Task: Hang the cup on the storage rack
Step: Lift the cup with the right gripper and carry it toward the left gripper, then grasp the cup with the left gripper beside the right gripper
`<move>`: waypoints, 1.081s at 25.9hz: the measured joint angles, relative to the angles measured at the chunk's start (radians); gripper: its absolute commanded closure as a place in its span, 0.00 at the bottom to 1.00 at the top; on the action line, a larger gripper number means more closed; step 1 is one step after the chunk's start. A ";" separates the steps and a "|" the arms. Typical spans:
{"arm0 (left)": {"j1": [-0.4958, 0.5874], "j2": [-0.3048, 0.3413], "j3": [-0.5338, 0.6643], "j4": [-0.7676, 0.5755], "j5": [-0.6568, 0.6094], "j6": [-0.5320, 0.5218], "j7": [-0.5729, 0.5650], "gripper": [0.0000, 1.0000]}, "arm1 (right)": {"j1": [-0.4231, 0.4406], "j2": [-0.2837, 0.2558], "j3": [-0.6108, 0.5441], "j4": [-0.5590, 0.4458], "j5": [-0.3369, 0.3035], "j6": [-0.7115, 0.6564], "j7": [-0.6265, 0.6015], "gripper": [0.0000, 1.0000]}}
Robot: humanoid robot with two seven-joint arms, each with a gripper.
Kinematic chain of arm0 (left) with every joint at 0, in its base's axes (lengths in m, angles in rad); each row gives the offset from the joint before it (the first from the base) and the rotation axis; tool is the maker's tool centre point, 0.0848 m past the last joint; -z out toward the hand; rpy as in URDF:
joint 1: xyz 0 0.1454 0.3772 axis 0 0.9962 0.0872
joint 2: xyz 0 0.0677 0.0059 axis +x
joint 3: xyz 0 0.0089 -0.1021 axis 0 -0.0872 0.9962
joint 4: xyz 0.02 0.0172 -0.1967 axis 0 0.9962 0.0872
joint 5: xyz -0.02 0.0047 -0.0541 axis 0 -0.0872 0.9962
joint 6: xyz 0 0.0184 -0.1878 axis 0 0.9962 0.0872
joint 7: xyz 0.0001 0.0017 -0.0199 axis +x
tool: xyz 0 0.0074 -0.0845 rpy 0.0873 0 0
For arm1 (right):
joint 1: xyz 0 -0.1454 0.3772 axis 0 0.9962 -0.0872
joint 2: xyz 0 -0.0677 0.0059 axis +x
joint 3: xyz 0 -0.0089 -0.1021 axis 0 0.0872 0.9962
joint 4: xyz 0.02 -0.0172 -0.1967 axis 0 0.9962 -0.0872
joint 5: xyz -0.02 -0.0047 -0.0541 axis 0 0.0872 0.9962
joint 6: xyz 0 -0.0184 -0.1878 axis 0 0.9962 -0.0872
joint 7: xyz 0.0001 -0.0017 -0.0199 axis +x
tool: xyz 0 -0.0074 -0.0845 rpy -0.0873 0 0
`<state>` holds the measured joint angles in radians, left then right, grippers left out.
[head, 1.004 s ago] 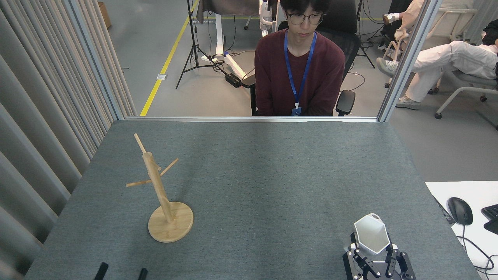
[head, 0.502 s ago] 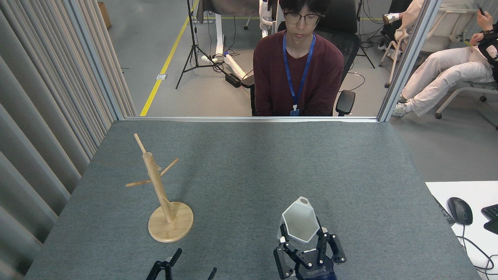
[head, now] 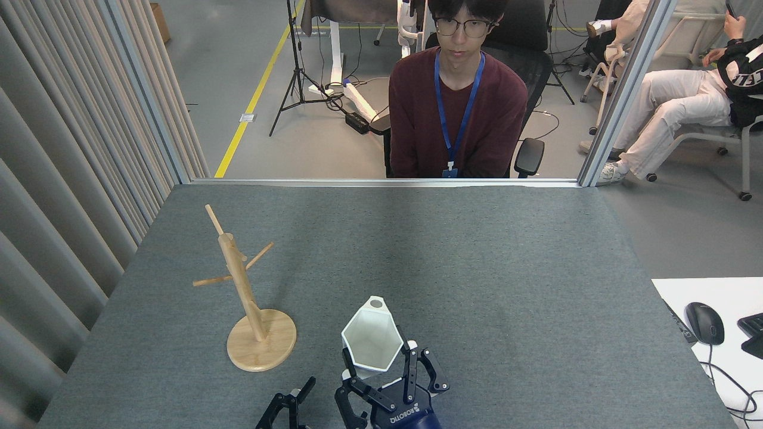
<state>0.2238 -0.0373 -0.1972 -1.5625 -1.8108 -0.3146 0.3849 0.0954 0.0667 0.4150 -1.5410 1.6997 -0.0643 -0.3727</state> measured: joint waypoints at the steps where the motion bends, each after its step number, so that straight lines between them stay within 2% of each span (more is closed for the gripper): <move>1: -0.001 0.000 -0.001 0.000 0.000 0.003 0.000 0.00 | 0.001 0.001 0.014 0.001 0.005 0.004 0.001 0.45; 6: -0.001 0.000 -0.003 -0.003 -0.001 0.008 -0.001 0.00 | 0.008 0.003 0.064 0.012 0.015 0.022 -0.002 0.45; 17: -0.002 0.000 -0.002 -0.006 -0.004 0.010 -0.002 0.00 | 0.044 -0.004 0.097 0.023 0.022 0.028 -0.020 0.44; 28: -0.003 0.000 0.002 -0.010 -0.002 0.012 0.003 0.00 | 0.063 -0.009 0.156 0.048 0.055 0.045 -0.033 0.44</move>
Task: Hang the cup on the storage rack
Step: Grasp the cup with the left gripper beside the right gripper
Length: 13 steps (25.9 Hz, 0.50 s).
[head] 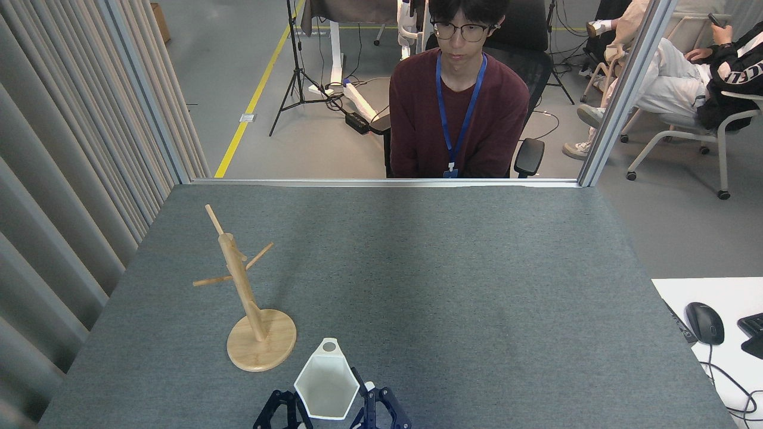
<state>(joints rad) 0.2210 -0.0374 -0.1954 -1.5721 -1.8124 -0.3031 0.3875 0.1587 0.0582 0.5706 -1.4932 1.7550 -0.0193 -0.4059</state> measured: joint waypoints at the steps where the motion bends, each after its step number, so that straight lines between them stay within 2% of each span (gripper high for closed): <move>1: 0.000 0.000 0.000 -0.001 0.000 0.000 0.000 0.00 | 0.002 0.000 0.002 0.001 0.000 0.001 0.000 0.44; 5: 0.000 -0.001 0.001 -0.002 0.001 -0.001 0.001 0.01 | 0.009 -0.002 0.010 0.003 0.001 0.010 -0.001 0.44; 8: -0.001 -0.002 0.001 -0.002 0.001 -0.001 0.002 0.19 | 0.012 -0.003 0.013 0.004 0.001 0.013 -0.003 0.44; 11: -0.001 -0.002 0.001 -0.004 0.001 0.007 0.003 0.45 | 0.014 -0.003 0.014 0.004 0.001 0.017 -0.007 0.44; 13: -0.001 0.000 0.000 -0.008 0.000 0.009 0.001 0.52 | 0.014 -0.003 0.015 0.003 0.002 0.017 -0.009 0.42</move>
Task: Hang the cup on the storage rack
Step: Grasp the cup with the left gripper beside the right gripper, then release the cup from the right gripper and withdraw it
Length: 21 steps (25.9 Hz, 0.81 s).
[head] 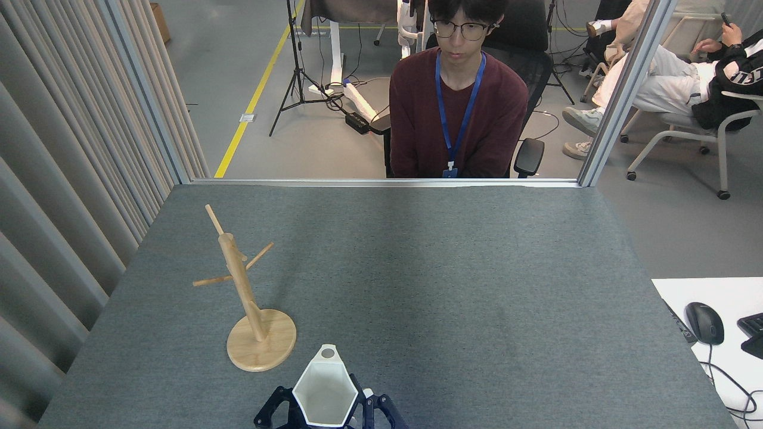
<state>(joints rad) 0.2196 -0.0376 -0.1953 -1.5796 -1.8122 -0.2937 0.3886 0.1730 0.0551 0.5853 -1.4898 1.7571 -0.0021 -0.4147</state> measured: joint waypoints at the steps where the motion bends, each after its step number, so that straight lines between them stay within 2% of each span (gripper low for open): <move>1: 0.000 0.001 0.000 -0.002 -0.001 0.000 -0.001 0.52 | 0.000 0.000 0.000 0.000 0.000 0.000 -0.001 0.38; 2: 0.000 0.003 -0.001 -0.004 -0.001 0.000 -0.001 0.52 | 0.000 0.000 0.001 0.000 0.000 0.000 -0.002 0.27; 3: 0.000 0.004 -0.001 -0.005 -0.002 0.000 -0.002 0.51 | 0.000 0.000 0.000 0.000 0.000 0.000 -0.002 0.06; 4: 0.000 0.006 -0.001 -0.005 -0.002 0.000 -0.003 0.51 | 0.000 0.000 0.000 0.000 0.000 0.000 -0.002 0.01; 11: -0.001 0.010 -0.001 -0.007 -0.002 0.002 -0.003 0.51 | 0.001 -0.001 -0.002 -0.018 -0.003 -0.004 -0.003 0.01; 18: -0.005 0.011 0.000 -0.008 -0.003 0.003 -0.003 0.51 | 0.022 -0.012 0.011 -0.128 -0.007 -0.016 -0.041 0.01; 21: -0.005 0.008 0.001 -0.008 -0.003 0.005 -0.003 0.51 | 0.023 -0.009 -0.040 -0.151 -0.036 0.007 -0.057 0.01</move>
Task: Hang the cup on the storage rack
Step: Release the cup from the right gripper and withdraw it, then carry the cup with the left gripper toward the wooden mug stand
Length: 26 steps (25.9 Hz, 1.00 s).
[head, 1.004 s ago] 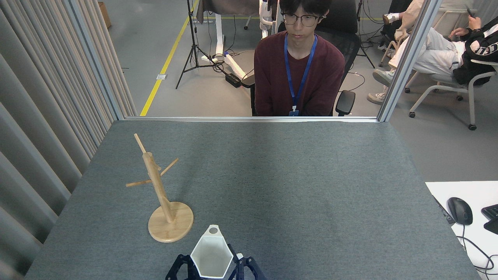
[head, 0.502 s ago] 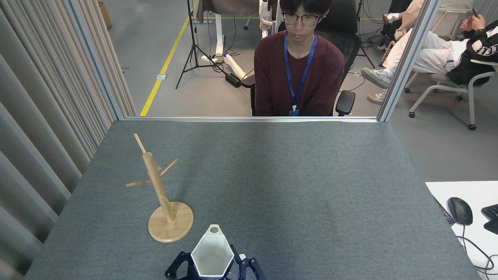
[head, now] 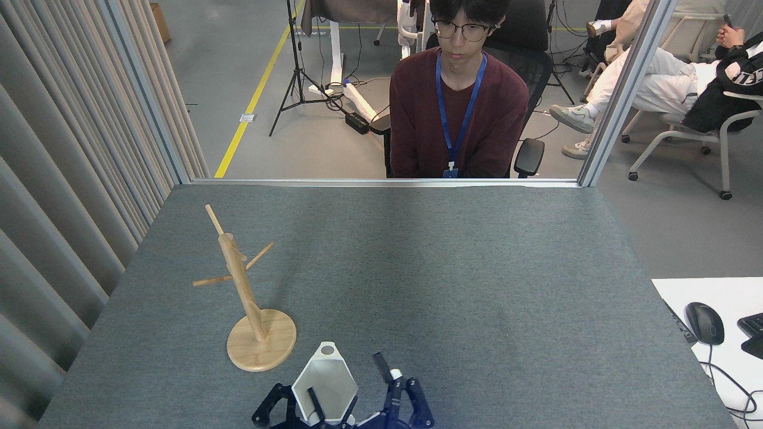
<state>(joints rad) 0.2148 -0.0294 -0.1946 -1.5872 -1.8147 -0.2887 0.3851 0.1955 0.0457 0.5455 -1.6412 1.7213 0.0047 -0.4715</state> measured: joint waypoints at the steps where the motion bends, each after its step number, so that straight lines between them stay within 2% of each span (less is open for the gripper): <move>1: 0.000 -0.002 0.000 0.001 0.000 0.003 0.000 0.51 | -0.002 0.002 -0.039 -0.003 -0.035 0.019 -0.001 0.01; 5: 0.002 0.000 0.003 0.004 0.000 0.033 0.006 0.50 | -0.010 0.000 -0.251 0.008 -0.232 0.083 0.023 0.01; 7: 0.005 0.001 0.005 0.004 0.000 0.051 0.009 0.49 | 0.001 -0.012 -0.349 0.046 -0.284 0.091 0.043 0.01; 11: 0.009 -0.002 0.028 0.006 0.002 0.107 0.010 0.49 | 0.048 -0.100 -0.427 0.127 -0.309 0.085 0.058 0.01; 15: 0.015 0.000 0.090 0.009 0.004 0.140 0.007 0.49 | 0.099 -0.157 -0.450 0.137 -0.314 0.051 0.060 0.01; 20: 0.016 0.001 0.221 -0.006 0.004 0.149 0.003 0.47 | 0.111 -0.176 -0.469 0.132 -0.317 0.037 0.045 0.01; 26: 0.007 -0.003 0.421 -0.013 -0.017 0.174 -0.001 0.49 | 0.102 -0.173 -0.472 0.128 -0.318 0.036 0.042 0.01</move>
<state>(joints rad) 0.2219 -0.0328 0.2265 -1.6001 -1.8315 -0.1147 0.3836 0.2977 -0.1271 0.0738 -1.5133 1.4036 0.0411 -0.4295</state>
